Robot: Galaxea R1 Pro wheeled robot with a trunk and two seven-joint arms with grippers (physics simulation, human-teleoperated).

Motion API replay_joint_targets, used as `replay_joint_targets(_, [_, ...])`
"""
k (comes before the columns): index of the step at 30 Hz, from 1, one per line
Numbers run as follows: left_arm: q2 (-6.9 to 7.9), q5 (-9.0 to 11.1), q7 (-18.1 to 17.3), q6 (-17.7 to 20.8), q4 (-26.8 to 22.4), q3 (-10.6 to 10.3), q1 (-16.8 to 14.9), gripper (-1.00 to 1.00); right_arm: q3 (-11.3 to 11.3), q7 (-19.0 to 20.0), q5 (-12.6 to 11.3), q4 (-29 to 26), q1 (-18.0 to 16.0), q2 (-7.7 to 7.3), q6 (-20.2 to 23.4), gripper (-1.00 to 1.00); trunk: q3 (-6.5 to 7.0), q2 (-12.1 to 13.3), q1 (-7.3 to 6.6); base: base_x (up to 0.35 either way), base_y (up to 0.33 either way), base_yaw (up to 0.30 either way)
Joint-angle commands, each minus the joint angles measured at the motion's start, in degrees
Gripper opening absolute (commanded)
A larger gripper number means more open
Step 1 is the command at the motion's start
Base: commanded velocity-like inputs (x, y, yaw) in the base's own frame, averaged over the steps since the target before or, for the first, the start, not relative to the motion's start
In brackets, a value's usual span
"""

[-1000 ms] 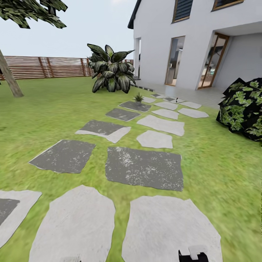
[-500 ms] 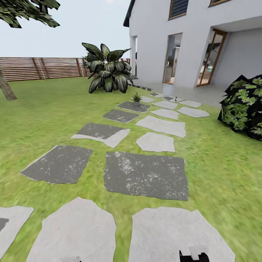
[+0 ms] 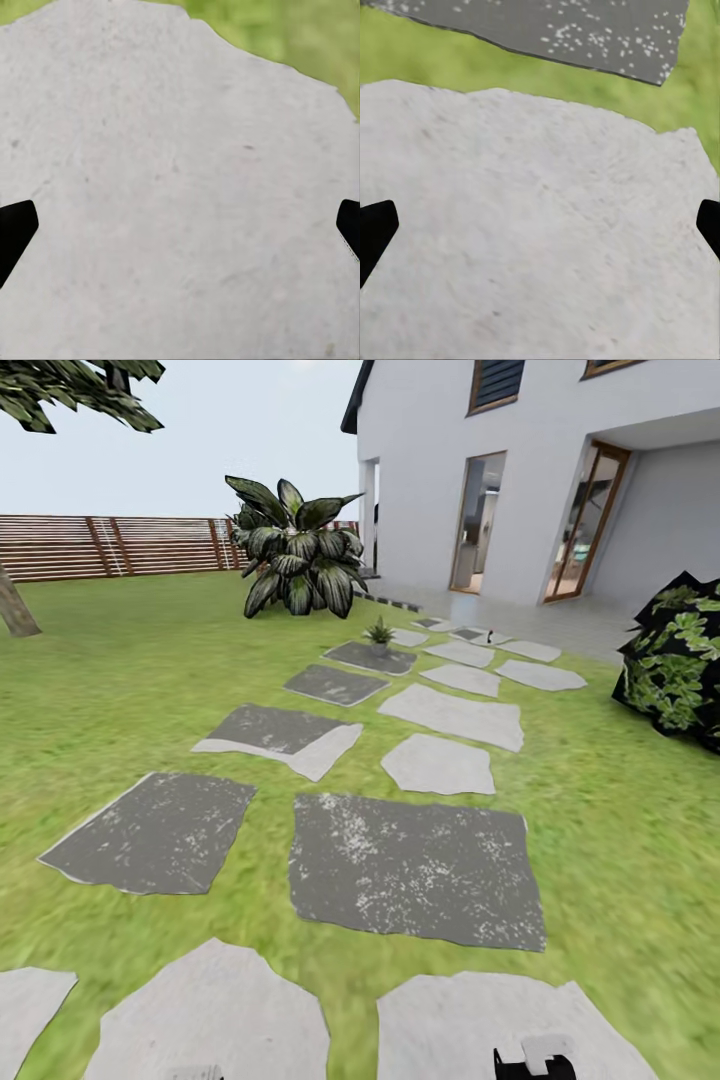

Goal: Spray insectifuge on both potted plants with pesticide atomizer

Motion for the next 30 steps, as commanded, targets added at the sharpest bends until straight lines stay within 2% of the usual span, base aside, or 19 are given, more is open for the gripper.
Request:
replay_joint_targets(1, [-0.02, 0.1, -0.3, -0.2, 0.1, 0.3, 0.0, 1.0, 0.5, -0.4, 0.0, 0.0, 0.0, 0.03, -0.1, 1.0, -0.05, 0.0, 0.02, 0.327, 0.105, 0.0])
replay_joint_targets(30, [-0.06, 0.1, -0.3, -0.1, 0.1, 0.3, 0.0, 1.0, 0.6, -0.3, 0.0, 0.0, 0.0, 0.51, -0.1, 1.0, -0.05, 0.0, 0.02, 0.33, 0.104, 0.0])
